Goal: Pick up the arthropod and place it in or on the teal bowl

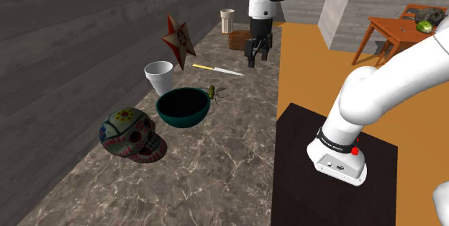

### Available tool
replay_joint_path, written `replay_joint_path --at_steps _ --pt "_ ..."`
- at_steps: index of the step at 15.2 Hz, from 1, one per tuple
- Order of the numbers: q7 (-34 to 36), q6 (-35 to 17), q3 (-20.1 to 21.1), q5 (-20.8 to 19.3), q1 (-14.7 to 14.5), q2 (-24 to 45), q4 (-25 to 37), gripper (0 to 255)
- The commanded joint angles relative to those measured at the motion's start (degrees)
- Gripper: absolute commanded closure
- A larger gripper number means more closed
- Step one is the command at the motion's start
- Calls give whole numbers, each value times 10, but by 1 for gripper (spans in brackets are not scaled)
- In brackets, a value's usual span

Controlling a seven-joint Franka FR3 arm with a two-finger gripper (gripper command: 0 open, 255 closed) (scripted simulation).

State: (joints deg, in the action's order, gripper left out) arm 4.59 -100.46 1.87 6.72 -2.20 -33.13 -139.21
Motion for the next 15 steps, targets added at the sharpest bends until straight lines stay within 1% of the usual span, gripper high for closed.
replay_joint_path --at_steps 1,8,15 --pt "9 -37 9 4 -2 36 4 0" --pt "51 -146 40 7 -9 180 52 0" --pt "100 -225 61 -13 -16 333 139 0"
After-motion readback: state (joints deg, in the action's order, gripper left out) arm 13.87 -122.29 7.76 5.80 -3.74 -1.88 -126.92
